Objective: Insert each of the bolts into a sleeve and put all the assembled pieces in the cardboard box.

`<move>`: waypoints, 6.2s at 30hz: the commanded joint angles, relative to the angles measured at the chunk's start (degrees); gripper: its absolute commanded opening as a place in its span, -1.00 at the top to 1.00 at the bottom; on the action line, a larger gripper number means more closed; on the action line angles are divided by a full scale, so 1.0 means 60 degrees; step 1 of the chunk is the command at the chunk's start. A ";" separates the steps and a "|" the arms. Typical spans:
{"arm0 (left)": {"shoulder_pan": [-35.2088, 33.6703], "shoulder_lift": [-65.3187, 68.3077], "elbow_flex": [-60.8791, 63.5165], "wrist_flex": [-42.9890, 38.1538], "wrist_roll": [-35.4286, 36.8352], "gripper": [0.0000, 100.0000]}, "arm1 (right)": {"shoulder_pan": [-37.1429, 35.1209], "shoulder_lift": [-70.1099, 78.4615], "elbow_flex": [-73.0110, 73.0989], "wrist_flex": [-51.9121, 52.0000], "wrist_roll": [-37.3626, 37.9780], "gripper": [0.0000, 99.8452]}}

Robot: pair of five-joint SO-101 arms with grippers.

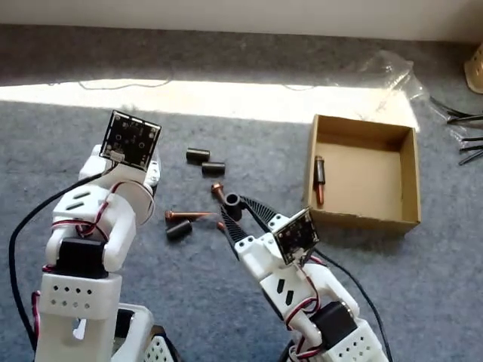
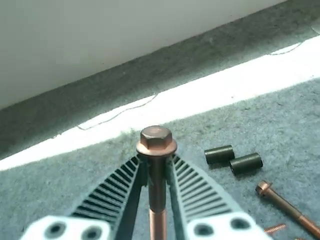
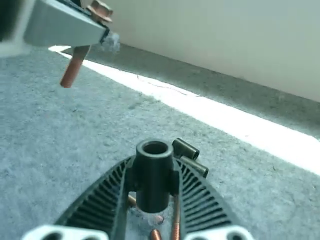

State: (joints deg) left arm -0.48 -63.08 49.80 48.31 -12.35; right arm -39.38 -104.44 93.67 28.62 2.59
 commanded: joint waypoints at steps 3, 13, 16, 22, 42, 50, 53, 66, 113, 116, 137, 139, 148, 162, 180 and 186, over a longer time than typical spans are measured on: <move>0.1077 -0.0330 -0.0168 -0.1245 0.0015 0.99 | -0.0125 -0.0110 0.0623 -0.1546 -0.0029 0.99; 0.1678 -0.0330 -0.0154 -0.2403 0.2139 0.99 | -0.0110 -0.0110 0.1326 -0.2498 -0.0088 0.99; 0.1678 -0.0330 -0.0168 -0.2769 0.2125 0.99 | -0.0110 -0.0037 0.1326 -0.2469 -0.0088 0.99; 0.1751 -0.1429 -0.0125 -0.3150 0.2183 0.99 | -0.0125 -0.0095 0.1326 -0.2015 -0.0088 0.99; 0.3597 -0.3538 0.1282 -0.3648 0.4425 0.98 | -0.0740 -0.0095 0.1326 -0.1604 -0.0015 0.99; 0.3846 -0.3538 0.1311 -0.3311 0.4454 0.99 | -0.0696 -0.0066 0.1326 -0.1590 -0.0015 0.99; 0.4183 -0.3626 0.1326 -0.2828 0.4440 0.99 | -0.0696 -0.0051 0.1326 -0.1590 -0.0015 0.99; 0.4344 -0.3626 0.1341 -0.2066 0.4454 0.99 | -0.0696 -0.0037 0.1326 -0.1590 -0.0015 0.99; 0.4725 -0.3641 0.2088 -0.1363 0.4425 0.99 | -0.0696 -0.0110 0.1311 -0.1473 -0.0205 0.99; 0.4725 -0.3641 0.2088 -0.1333 0.4425 0.99 | -0.0696 -0.0110 0.1311 -0.1473 -0.0234 0.99; 0.4462 -0.6615 0.4725 -0.1333 0.4425 0.99 | -0.0681 -0.0110 0.1267 -0.1473 -0.0777 0.99; 0.4388 -0.6630 0.4784 -0.1319 0.4425 0.99 | -0.0681 -0.0110 0.1267 -0.1473 -0.0777 0.99; 0.4110 -0.6806 0.4989 -0.1304 0.4425 0.97 | -0.0681 -0.0110 0.1267 -0.1473 -0.0777 0.99; 0.4081 -0.6806 0.5033 -0.1348 0.4425 0.61 | -0.0681 -0.0110 0.1267 -0.1458 -0.0777 0.99; 0.0125 -0.6835 0.3114 -0.1040 0.4410 0.62 | 0.0711 -0.0110 0.1253 -0.1458 -0.0762 0.99; -0.1282 -0.6835 0.3553 -0.0190 0.4410 0.64 | 0.2132 -0.0110 0.1223 -0.1458 -0.0762 0.99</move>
State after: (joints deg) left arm -3.30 -103.78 71.08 44.97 13.85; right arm -31.03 -104.35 95.60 20.09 -1.54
